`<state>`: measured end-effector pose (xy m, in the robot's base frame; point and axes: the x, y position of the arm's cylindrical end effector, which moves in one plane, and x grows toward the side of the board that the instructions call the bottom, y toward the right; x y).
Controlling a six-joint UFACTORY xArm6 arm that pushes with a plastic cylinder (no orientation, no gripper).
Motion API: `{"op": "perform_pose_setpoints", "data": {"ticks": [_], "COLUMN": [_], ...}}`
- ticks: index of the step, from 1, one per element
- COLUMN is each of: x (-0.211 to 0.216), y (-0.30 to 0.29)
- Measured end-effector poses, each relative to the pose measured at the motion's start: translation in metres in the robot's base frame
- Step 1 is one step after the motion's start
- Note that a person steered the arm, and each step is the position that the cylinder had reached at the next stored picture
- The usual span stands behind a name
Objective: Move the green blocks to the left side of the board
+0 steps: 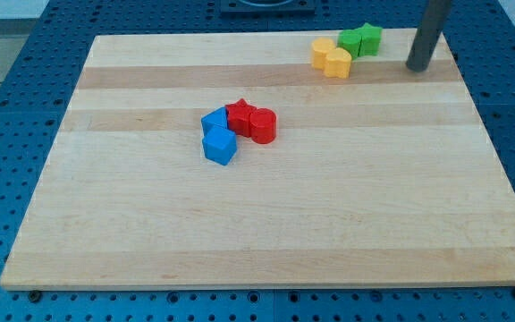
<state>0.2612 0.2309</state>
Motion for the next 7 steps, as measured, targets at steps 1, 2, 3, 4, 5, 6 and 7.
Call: {"op": "perform_pose_setpoints", "data": {"ticks": [1, 2, 3, 4, 5, 6, 7], "x": [-0.046, -0.058, -0.052, -0.024, -0.01, -0.01, -0.01], "y": [0.014, 0.022, -0.028, -0.071, -0.1, -0.144, -0.193]}}
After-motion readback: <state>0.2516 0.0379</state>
